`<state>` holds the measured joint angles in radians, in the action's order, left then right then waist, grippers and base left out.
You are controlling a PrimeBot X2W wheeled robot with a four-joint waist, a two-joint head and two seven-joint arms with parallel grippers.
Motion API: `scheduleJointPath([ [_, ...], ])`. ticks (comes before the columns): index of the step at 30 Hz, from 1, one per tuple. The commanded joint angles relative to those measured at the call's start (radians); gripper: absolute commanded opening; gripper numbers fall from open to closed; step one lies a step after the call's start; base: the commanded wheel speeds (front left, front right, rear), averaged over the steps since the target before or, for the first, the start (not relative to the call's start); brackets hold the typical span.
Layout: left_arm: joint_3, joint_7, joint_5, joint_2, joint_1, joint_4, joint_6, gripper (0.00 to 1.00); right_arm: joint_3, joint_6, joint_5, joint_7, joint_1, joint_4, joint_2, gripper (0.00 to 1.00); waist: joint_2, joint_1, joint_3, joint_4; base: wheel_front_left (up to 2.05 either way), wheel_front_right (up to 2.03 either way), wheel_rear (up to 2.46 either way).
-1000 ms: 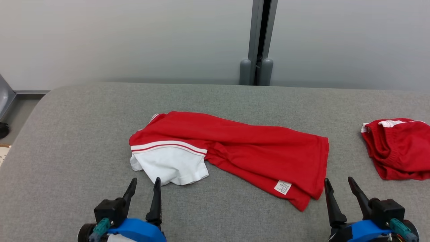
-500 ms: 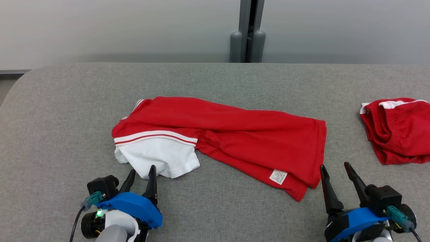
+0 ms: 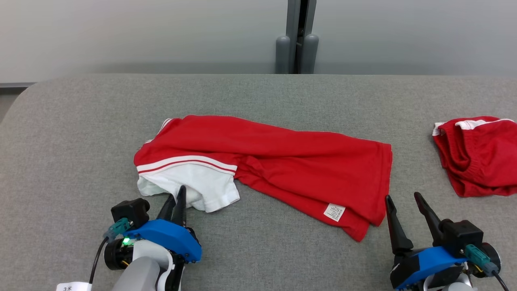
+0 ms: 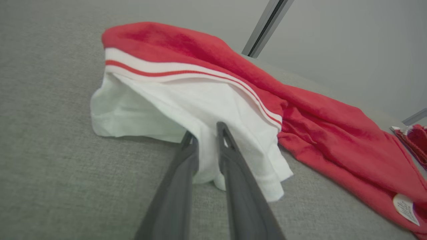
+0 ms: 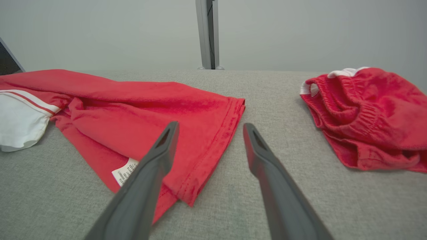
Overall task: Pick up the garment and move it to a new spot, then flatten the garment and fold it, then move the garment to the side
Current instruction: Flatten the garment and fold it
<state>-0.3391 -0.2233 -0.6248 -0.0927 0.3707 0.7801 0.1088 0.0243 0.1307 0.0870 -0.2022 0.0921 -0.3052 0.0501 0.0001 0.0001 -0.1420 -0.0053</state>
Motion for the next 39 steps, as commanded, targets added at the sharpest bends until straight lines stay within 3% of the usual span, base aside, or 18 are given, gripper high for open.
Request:
scheduleJointPath([
  [1,-0.009,-0.01,0.001,-0.002,0.013,0.0,0.008,0.0,-0.001,0.0,-0.003,-0.004,0.009,-0.005,0.001,1.0,-0.0001,-0.0001,0.003,0.001,0.0,0.0,0.0],
  [8,-0.021,-0.035,0.033,-0.02,-0.005,-0.042,0.014,0.0,-0.002,0.0,0.004,-0.011,0.0,-0.017,0.001,1.0,-0.0001,-0.0001,0.024,0.009,0.0,0.0,0.0],
  [15,-0.046,-0.041,0.072,-0.041,-0.118,-0.233,0.012,0.0,0.016,0.0,0.008,-0.012,-0.024,-0.031,0.001,1.0,-0.0001,-0.0001,0.061,0.035,0.0,0.0,0.0],
  [23,-0.075,0.07,0.078,-0.11,-0.331,-0.64,-0.064,0.0,0.069,0.0,-0.015,-0.006,-0.045,-0.043,0.001,1.0,-0.0001,-0.0001,0.091,0.064,0.0,0.0,0.0],
  [26,-0.058,0.122,0.048,-0.125,-0.393,-0.73,-0.095,0.0,0.085,0.0,-0.027,-0.002,-0.049,-0.046,0.001,1.0,-0.0001,-0.0001,0.088,0.066,0.0,0.0,0.0],
  [31,-0.012,0.136,0.007,-0.14,-0.425,-0.689,-0.125,0.0,0.099,0.0,-0.042,0.007,-0.05,-0.055,0.001,1.0,-0.0001,-0.0001,0.078,0.058,0.0,0.0,0.0],
  [37,0.014,0.095,-0.019,-0.113,-0.356,-0.506,-0.111,0.0,0.102,0.0,-0.074,0.017,-0.05,-0.062,0.001,1.0,-0.0001,-0.0001,0.063,0.044,0.0,0.0,0.0],
  [38,0.015,0.085,-0.016,-0.11,-0.342,-0.477,-0.109,0.09,0.098,0.0,-0.08,0.02,-0.048,-0.063,0.001,1.0,-0.0001,-0.0001,0.061,0.043,0.0,0.0,0.0],
  [39,0.015,0.074,-0.01,-0.106,-0.328,-0.452,-0.11,0.45,0.092,0.0,-0.085,0.022,-0.048,-0.065,0.001,1.0,-0.0001,-0.0001,0.059,0.041,0.0,0.0,0.0],
])
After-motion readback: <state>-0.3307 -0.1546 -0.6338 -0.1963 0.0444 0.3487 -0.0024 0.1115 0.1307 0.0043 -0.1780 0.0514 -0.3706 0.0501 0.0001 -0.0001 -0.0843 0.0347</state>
